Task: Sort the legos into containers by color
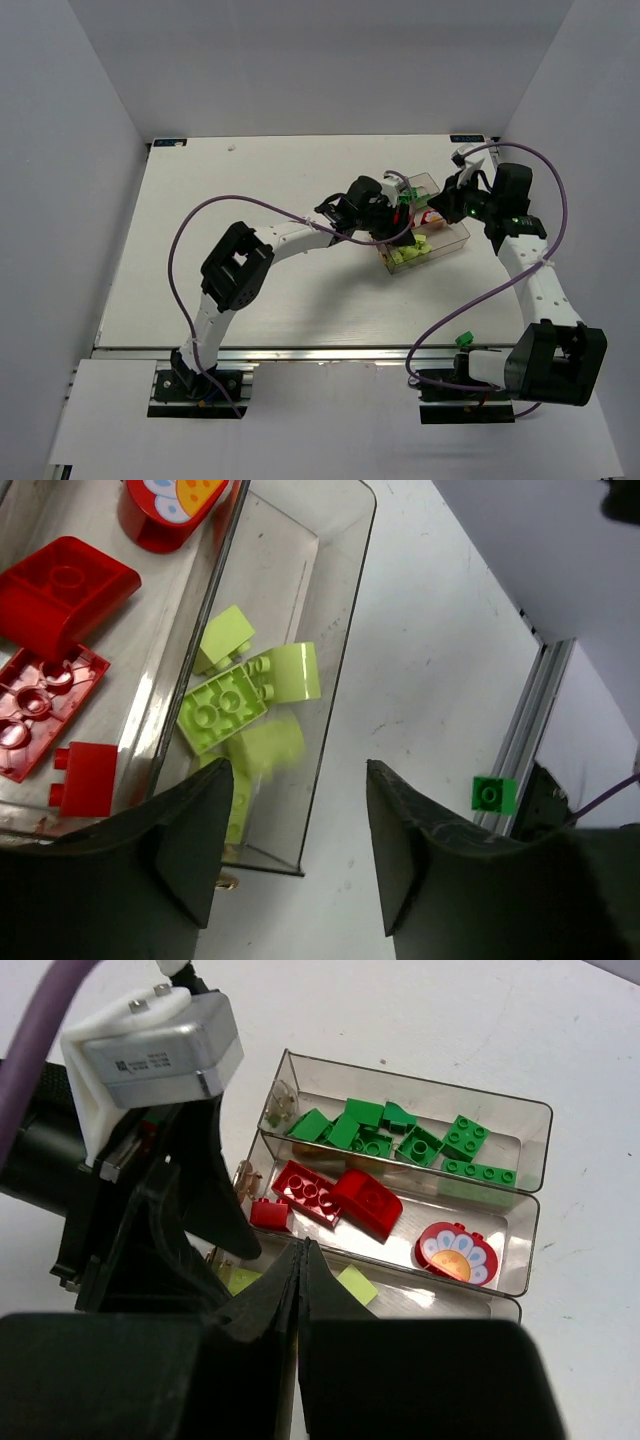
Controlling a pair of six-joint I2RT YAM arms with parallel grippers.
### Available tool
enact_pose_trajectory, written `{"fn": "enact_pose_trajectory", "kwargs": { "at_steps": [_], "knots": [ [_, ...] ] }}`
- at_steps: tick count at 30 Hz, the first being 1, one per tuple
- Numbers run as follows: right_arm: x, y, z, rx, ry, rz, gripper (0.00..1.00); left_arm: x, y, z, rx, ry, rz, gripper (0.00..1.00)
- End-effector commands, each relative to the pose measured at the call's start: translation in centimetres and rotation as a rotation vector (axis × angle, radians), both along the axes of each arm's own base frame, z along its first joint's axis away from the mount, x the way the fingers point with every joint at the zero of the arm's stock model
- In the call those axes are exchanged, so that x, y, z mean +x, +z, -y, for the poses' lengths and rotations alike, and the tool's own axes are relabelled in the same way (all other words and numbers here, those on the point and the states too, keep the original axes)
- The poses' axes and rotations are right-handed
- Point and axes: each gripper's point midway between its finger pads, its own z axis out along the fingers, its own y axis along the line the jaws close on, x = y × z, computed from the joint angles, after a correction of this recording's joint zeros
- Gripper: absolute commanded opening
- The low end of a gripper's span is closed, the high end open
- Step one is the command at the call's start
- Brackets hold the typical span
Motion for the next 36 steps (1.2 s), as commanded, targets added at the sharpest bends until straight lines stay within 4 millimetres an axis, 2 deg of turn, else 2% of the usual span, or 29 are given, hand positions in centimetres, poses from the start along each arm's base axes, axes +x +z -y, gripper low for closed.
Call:
{"fn": "enact_pose_trajectory", "kwargs": {
  "at_steps": [1,4,6,9,10,11,12,13,14,15,16,17,18,19,20,21,22,23,25,26,27,29,31,32,33,36],
  "knots": [
    [0.0,1.2,0.0,0.01,0.014,0.047,0.0,0.4,2.3,0.8,-0.004,-0.002,0.044,0.67],
    [0.1,1.2,0.2,0.01,0.013,0.045,0.02,0.6,2.4,0.7,0.006,0.01,0.054,0.77],
    [0.0,1.3,0.2,0.016,0.017,0.043,0.04,0.9,3.0,0.4,0.011,0.028,0.072,0.77],
    [-0.2,1.5,0.1,0.023,0.028,0.043,0.15,1.3,3.7,-0.5,0.036,0.06,0.101,0.82],
    [-0.2,1.5,0.1,0.025,0.029,0.04,0.21,1.4,4.9,-0.8,0.03,0.071,0.122,0.97],
    [-0.3,1.5,0.1,0.029,0.036,0.035,0.37,1.8,5.4,-1.3,0.04,0.095,0.144,0.98],
    [-0.4,1.7,0.0,0.032,0.038,0.037,0.51,1.8,5.1,-2.1,0.061,0.112,0.142,0.98],
    [-0.4,1.8,0.0,0.032,0.039,0.039,0.82,1.7,6.6,-2.9,0.05,0.131,0.163,0.98],
    [-0.1,1.8,0.3,0.027,0.02,0.04,0.89,2.0,7.2,-3.7,0.052,0.153,0.175,0.98],
    [0.2,1.8,0.5,0.056,-0.024,0.017,0.89,1.8,6.3,-4.9,0.082,0.182,0.169,0.98],
    [0.4,2.0,0.7,0.06,-0.045,0.022,0.9,1.9,6.6,-5.9,0.088,0.206,0.178,0.98],
    [0.3,2.2,0.6,0.064,-0.038,0.027,0.9,1.9,8.7,-7.1,0.066,0.235,0.208,0.98],
    [0.1,2.0,0.4,0.069,-0.027,0.011,0.89,2.1,9.1,-8.1,0.073,0.273,0.225,0.98],
    [0.1,2.5,0.3,0.05,-0.006,0.026,0.89,1.7,8.1,-9.4,0.1,0.293,0.217,0.98],
    [-0.1,2.5,0.0,0.056,0.024,0.015,0.89,1.6,10.1,-10.7,0.076,0.322,0.242,0.98],
    [-0.4,2.2,0.0,0.051,0.029,-0.008,0.89,1.7,10.4,-11.8,0.076,0.357,0.252,0.98],
    [-0.3,2.5,0.0,0.048,0.03,-0.001,0.89,1.2,9.5,-12.9,0.096,0.372,0.242,0.98],
    [0.0,2.4,0.3,0.045,0.003,-0.008,0.89,1.3,11.3,-14.4,0.069,0.42,0.262,0.98],
    [0.2,2.6,0.5,0.048,-0.023,-0.014,0.89,1.3,11.8,-16.2,0.066,0.474,0.273,0.98],
    [0.3,2.5,0.5,0.045,-0.02,-0.021,0.89,1.1,11.1,-17.3,0.078,0.497,0.262,0.98],
    [0.2,2.4,0.5,0.044,-0.02,-0.026,0.89,0.8,12.3,-18.3,0.055,0.519,0.277,0.98],
    [0.0,2.6,0.4,0.048,-0.013,-0.028,0.89,0.7,12.1,-20.1,0.061,0.561,0.277,0.98],
    [-0.1,2.7,0.4,0.06,-0.019,-0.044,0.89,0.3,13.3,-21.8,0.043,0.594,0.295,0.98],
    [-0.2,2.9,0.4,0.072,-0.032,-0.053,0.89,0.3,12.9,-22.7,0.05,0.613,0.289,0.98],
    [-0.2,3.0,0.5,0.072,-0.053,-0.058,0.89,-0.1,14.0,-23.5,0.029,0.627,0.301,0.98],
    [0.3,3.3,2.4,0.033,-0.181,-0.052,0.89,-0.5,14.1,-25.5,0.022,0.664,0.304,0.98]
  ]
}}
